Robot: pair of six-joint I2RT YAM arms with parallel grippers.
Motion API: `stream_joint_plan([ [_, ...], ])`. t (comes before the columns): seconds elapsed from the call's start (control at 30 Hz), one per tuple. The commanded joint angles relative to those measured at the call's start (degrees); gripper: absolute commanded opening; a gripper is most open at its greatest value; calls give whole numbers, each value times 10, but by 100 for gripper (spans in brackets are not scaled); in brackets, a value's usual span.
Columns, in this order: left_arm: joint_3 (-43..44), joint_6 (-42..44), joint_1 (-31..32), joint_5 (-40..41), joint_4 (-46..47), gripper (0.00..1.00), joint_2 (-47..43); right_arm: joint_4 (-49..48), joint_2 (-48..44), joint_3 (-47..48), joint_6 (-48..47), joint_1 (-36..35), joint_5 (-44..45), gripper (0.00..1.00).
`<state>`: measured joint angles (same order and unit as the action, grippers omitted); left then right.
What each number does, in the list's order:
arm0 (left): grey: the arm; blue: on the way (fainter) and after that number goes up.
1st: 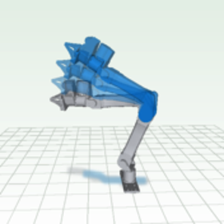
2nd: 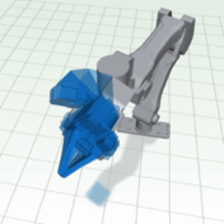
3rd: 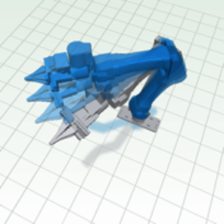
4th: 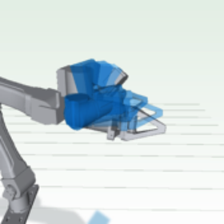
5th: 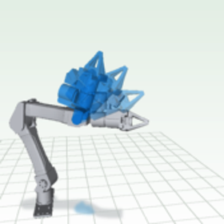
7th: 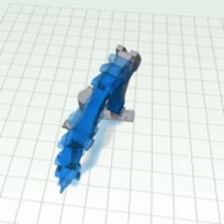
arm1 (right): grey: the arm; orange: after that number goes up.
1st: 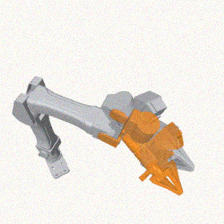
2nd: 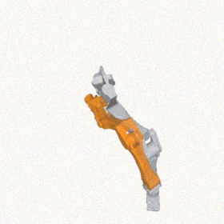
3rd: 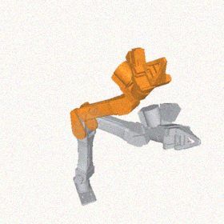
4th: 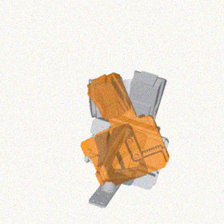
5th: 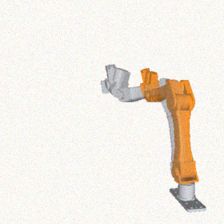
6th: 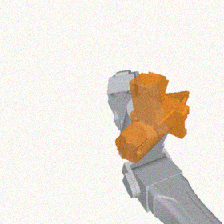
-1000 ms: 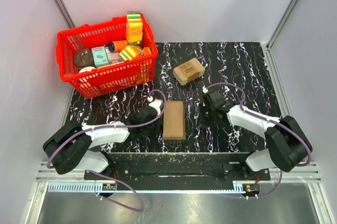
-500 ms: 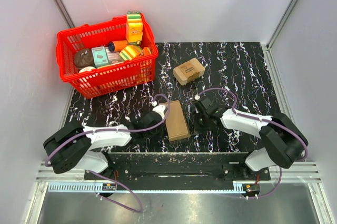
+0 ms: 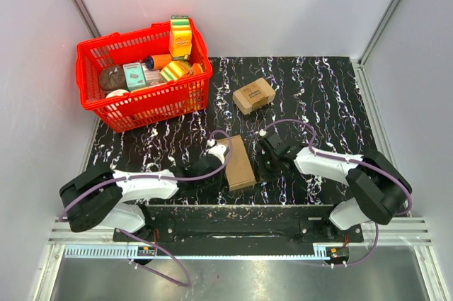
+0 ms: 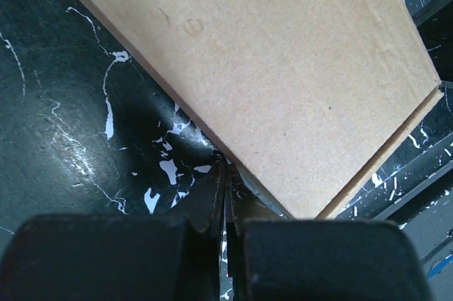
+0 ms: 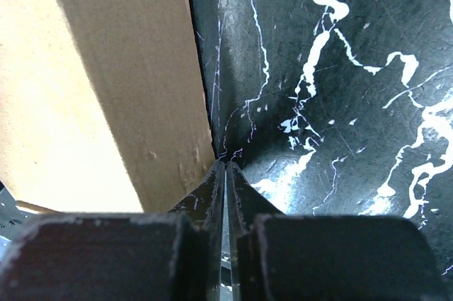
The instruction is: Fold the paper box
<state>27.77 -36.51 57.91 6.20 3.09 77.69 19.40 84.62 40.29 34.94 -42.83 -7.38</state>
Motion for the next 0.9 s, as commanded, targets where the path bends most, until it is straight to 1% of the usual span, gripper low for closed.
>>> stream_joint_plan([
  [0.0, 26, -19, 18, 4, 9, 0, 7, -13, 7, 19, 12, -15, -9, 8],
  [0.27, 43, -29, 39, 7, 10, 0, 26, -41, 2, 11, 32, -16, -47, 8],
  [0.47, 47, -30, 39, 11, 8, 0, 28, -49, -2, 12, 36, -16, -69, 8],
  [0.53, 46, -32, 39, 21, -10, 0, 23, -24, -9, 17, 32, -15, -44, 8],
  [0.63, 27, -52, 39, 50, -43, 0, -8, 44, -30, 32, 18, -16, 47, 12],
  [0.67, 17, -59, 39, 62, -54, 1, -27, 62, -37, 36, 15, -15, 91, 13],
  [0.77, -8, -80, 39, 93, -91, 5, -84, 109, -50, 47, 4, -14, 173, 17],
  [0.87, -9, -84, 35, 123, -142, 10, -129, 108, -52, 52, -7, -6, 185, 21],
])
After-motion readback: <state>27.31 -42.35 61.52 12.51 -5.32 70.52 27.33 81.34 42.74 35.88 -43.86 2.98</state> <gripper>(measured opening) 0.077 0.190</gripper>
